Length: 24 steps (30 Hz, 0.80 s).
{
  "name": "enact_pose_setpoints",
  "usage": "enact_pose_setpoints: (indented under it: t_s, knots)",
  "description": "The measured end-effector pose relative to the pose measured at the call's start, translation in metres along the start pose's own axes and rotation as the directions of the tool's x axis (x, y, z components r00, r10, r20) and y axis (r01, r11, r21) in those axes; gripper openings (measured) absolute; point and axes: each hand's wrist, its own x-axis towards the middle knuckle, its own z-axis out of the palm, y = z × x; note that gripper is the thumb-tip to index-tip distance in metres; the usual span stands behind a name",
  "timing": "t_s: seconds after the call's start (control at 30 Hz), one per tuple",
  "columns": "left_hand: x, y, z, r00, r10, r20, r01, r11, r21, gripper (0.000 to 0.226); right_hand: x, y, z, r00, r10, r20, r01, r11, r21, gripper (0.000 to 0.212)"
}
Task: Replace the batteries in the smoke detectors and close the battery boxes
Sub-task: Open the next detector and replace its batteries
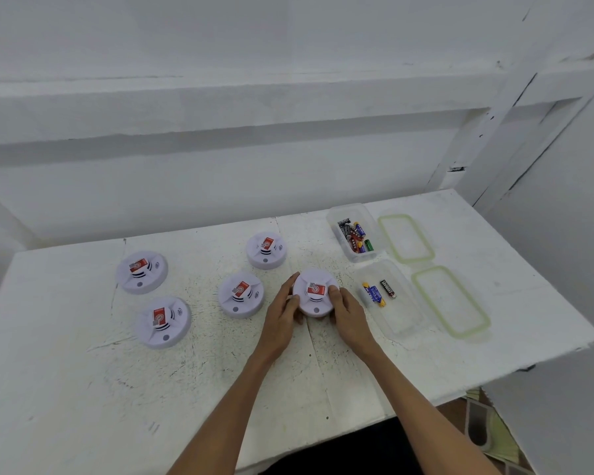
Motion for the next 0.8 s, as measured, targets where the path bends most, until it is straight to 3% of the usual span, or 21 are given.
enact_pose_setpoints:
  t_s: [0.8]
  knots:
    - [0.0026, -0.0069, -0.0004, 1.000, 0.001, 0.003, -0.001, 1.000, -0.020, 0.045, -0.0034, -0.0023, -0.0005, 1.000, -0.012, -0.014, 0.012, 1.000, -0.008, 0.050]
